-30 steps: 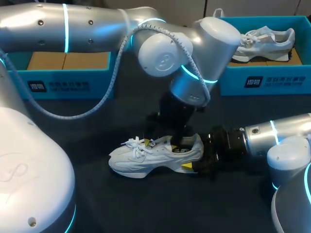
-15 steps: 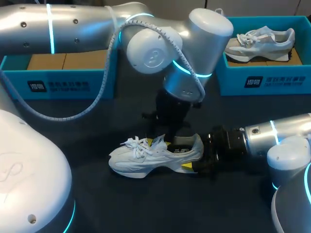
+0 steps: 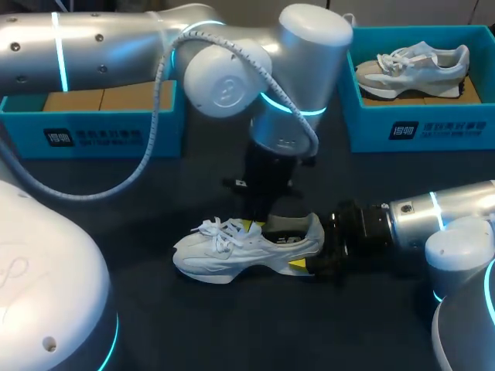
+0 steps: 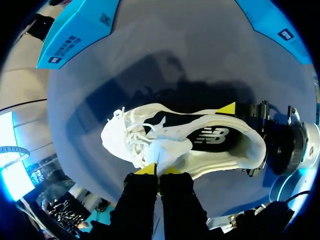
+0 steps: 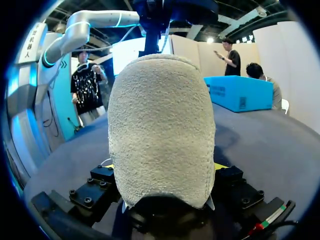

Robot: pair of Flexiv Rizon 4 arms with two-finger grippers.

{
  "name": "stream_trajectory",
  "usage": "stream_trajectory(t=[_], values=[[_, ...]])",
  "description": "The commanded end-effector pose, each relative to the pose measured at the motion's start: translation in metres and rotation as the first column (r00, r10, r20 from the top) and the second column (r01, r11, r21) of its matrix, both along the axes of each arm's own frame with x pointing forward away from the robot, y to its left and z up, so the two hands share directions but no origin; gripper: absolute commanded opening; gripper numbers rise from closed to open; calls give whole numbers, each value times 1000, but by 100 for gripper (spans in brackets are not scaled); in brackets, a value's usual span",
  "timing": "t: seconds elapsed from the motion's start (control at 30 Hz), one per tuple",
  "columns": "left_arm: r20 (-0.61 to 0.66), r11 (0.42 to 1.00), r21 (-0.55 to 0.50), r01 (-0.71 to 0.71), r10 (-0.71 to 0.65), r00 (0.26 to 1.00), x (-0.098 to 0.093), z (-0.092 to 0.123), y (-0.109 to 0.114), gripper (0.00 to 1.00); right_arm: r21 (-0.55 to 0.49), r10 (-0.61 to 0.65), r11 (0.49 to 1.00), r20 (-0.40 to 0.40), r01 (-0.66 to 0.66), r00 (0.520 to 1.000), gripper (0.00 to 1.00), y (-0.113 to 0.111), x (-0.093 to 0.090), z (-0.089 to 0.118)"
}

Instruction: Take the shoe out of the shoebox, open the shoe tongue, remove and reinsert the insole, then place the shoe into the shoebox

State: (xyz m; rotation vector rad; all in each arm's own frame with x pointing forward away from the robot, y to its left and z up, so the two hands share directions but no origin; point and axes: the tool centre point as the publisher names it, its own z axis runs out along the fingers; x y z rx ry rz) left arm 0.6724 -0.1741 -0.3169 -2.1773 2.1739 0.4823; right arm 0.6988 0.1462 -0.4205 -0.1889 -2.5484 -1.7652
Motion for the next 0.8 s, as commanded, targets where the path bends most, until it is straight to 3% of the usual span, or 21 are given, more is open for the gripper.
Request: stream_trajectory(t=[0.03, 0.43, 0.8], values=[[8, 997, -73, -15, 16, 1000, -3, 3, 13, 0, -5, 0, 1000, -2, 0, 1000, 0, 1, -1, 1], [19, 916, -386, -110, 127, 992, -6, 3, 55, 0, -5, 0, 1000, -2, 0, 1000, 0, 1, -1, 1], [12, 826, -541, -160, 198, 980, -7, -8, 85, 0, -5, 0, 1000, -2, 0, 1000, 0, 1, -1, 1]])
